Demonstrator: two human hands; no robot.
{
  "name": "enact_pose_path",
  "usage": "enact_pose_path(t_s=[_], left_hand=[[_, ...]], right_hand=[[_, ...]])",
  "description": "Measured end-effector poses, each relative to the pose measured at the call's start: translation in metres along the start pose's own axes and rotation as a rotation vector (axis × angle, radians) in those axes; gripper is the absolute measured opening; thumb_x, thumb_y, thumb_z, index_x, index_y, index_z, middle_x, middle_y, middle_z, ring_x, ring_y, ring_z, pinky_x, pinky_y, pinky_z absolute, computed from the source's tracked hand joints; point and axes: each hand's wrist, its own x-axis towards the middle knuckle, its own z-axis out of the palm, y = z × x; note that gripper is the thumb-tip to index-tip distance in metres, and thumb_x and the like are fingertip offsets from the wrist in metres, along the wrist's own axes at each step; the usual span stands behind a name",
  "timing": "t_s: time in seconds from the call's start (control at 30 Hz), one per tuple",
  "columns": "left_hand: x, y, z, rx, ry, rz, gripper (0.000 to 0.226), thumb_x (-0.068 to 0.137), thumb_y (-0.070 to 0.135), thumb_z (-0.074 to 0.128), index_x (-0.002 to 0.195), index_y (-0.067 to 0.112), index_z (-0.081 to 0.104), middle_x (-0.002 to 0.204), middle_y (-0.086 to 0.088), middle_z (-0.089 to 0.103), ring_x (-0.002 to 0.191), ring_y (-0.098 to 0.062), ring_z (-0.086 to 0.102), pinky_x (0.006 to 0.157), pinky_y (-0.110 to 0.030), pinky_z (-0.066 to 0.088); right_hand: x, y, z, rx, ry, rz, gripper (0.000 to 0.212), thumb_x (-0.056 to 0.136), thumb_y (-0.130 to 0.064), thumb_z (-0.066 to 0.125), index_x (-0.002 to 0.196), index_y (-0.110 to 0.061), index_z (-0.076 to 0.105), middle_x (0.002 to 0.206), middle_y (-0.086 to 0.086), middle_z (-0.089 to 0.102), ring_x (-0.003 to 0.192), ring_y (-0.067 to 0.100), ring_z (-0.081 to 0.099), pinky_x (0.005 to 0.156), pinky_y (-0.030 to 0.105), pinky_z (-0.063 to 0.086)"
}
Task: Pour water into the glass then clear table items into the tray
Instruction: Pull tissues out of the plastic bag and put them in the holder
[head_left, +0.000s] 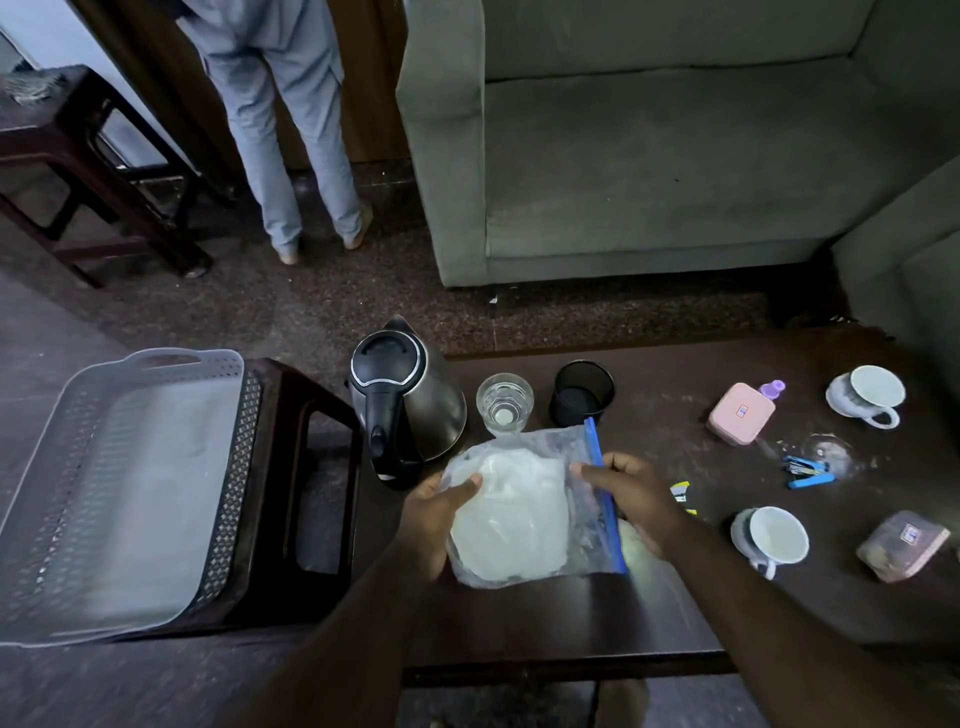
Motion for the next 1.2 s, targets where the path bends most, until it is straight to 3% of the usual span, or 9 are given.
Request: enact_pose_path(t_s=[0.13, 0.27, 0.37, 0.53, 0.67, 0.87, 1.0, 1.1, 1.2], left_hand=[[0.001, 0.003, -0.003, -0.025, -0.061, -0.015, 0.044, 0.075, 0.016, 0.078, 0.115, 0.005, 0.068, 0.111, -0.020, 0.073, 0.103, -0.039, 0.070, 0.094, -0.057, 0.053], [-0.001, 0.004, -0.002, -0.021, -0.157, -0.057, 0.039, 0.081, 0.016, 0.075, 0.118, 0.007, 0.068, 0.114, -0.021, 0.072, 0.105, -0.039, 0.069, 0.092, -0.053, 0.055], [-0.002, 0.004, 0.002, -0.049, -0.199, -0.086, 0.036, 0.086, 0.016, 0.072, 0.120, 0.006, 0.066, 0.118, -0.023, 0.070, 0.107, -0.040, 0.068, 0.088, -0.050, 0.058], [-0.001, 0.007, 0.006, -0.085, -0.294, -0.118, 0.037, 0.092, 0.016, 0.064, 0.128, 0.009, 0.062, 0.129, -0.027, 0.062, 0.120, -0.047, 0.058, 0.099, -0.059, 0.048], [-0.003, 0.011, 0.008, -0.079, -0.329, -0.163, 0.052, 0.083, 0.020, 0.068, 0.133, 0.010, 0.057, 0.133, -0.029, 0.058, 0.123, -0.049, 0.054, 0.105, -0.067, 0.038], [-0.002, 0.014, 0.010, -0.080, -0.341, -0.179, 0.047, 0.088, 0.015, 0.067, 0.133, 0.007, 0.057, 0.134, -0.031, 0.057, 0.124, -0.050, 0.053, 0.106, -0.066, 0.038], [-0.001, 0.013, 0.008, -0.070, -0.329, -0.192, 0.054, 0.081, 0.020, 0.069, 0.132, 0.007, 0.058, 0.133, -0.030, 0.057, 0.123, -0.051, 0.053, 0.102, -0.065, 0.043], [0.004, 0.010, 0.005, -0.081, -0.329, -0.200, 0.054, 0.082, 0.018, 0.070, 0.133, 0.006, 0.056, 0.133, -0.030, 0.057, 0.123, -0.051, 0.053, 0.103, -0.066, 0.042], [0.007, 0.005, 0.004, -0.078, -0.298, -0.188, 0.049, 0.085, 0.014, 0.071, 0.130, 0.004, 0.058, 0.131, -0.030, 0.059, 0.122, -0.049, 0.055, 0.105, -0.065, 0.040]], right_hand=[[0.000, 0.003, -0.011, 0.391, -0.135, 0.213, 0.029, 0.092, 0.001, 0.042, 0.080, -0.005, 0.067, 0.078, 0.009, 0.069, 0.063, 0.018, 0.061, 0.060, 0.025, 0.049], [-0.010, 0.009, -0.010, 0.184, -0.146, 0.103, 0.012, 0.091, 0.003, 0.057, 0.091, -0.001, 0.068, 0.083, 0.017, 0.066, 0.072, 0.028, 0.064, 0.068, 0.035, 0.055], [-0.011, 0.010, -0.007, 0.181, -0.223, 0.056, 0.006, 0.084, -0.013, 0.069, 0.088, -0.014, 0.074, 0.082, 0.006, 0.070, 0.072, 0.017, 0.068, 0.066, 0.026, 0.057], [-0.009, 0.009, -0.001, 0.221, -0.210, 0.216, 0.028, 0.093, -0.024, 0.059, 0.074, -0.019, 0.080, 0.075, 0.000, 0.075, 0.065, 0.010, 0.072, 0.057, 0.021, 0.057], [-0.007, 0.004, 0.005, 0.070, -0.238, 0.282, 0.028, 0.098, -0.019, 0.056, 0.108, 0.004, 0.068, 0.095, 0.016, 0.066, 0.090, 0.027, 0.063, 0.086, 0.036, 0.050], [-0.007, 0.003, 0.010, 0.086, -0.305, 0.186, 0.024, 0.076, -0.007, 0.078, 0.084, -0.015, 0.057, 0.068, 0.004, 0.055, 0.054, 0.011, 0.052, 0.053, 0.023, 0.041], [-0.013, -0.001, 0.014, 0.165, -0.453, 0.250, 0.059, 0.058, -0.020, 0.094, 0.104, -0.011, 0.057, 0.097, 0.013, 0.068, 0.088, 0.025, 0.071, 0.071, 0.037, 0.061], [-0.015, -0.006, 0.016, 0.136, -0.477, 0.347, 0.081, 0.045, -0.026, 0.099, 0.113, -0.001, 0.062, 0.092, 0.009, 0.076, 0.084, 0.025, 0.075, 0.067, 0.036, 0.060], [-0.010, -0.006, 0.015, 0.117, -0.392, 0.379, 0.053, 0.066, -0.023, 0.085, 0.109, -0.007, 0.059, 0.073, 0.005, 0.074, 0.065, 0.023, 0.074, 0.057, 0.039, 0.060]])
